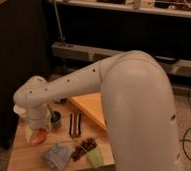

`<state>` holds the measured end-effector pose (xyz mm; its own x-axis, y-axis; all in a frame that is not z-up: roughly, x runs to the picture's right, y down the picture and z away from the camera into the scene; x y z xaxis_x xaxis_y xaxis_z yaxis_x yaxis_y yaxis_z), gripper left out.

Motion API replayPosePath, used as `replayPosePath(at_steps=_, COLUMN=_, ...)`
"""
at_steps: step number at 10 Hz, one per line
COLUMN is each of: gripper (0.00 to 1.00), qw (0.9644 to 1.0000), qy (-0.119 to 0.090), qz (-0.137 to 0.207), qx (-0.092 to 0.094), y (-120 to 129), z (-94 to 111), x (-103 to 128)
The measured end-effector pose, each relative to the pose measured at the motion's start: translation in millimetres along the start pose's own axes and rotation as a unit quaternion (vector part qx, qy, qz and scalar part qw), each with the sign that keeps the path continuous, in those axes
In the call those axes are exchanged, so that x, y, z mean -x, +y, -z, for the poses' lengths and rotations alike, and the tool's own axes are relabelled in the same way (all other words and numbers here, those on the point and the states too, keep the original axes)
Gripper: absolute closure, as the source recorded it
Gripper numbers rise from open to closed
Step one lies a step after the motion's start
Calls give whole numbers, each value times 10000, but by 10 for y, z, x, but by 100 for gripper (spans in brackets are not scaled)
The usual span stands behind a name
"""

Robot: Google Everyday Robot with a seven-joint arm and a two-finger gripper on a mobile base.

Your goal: Place apple in table surface

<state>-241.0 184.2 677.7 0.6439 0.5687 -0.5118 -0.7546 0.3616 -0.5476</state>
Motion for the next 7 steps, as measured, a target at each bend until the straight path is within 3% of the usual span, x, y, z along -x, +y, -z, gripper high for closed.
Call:
replayPosePath(at_steps=4, gripper=100, qw=9960, qy=-92, qz=-892, qx=-37, y=-1002, z=300, x=86)
replayPosePath(at_steps=7, gripper=100, qw=9858, qy=-256, qz=-1644, qx=-212, y=-1776, z=664, x=16)
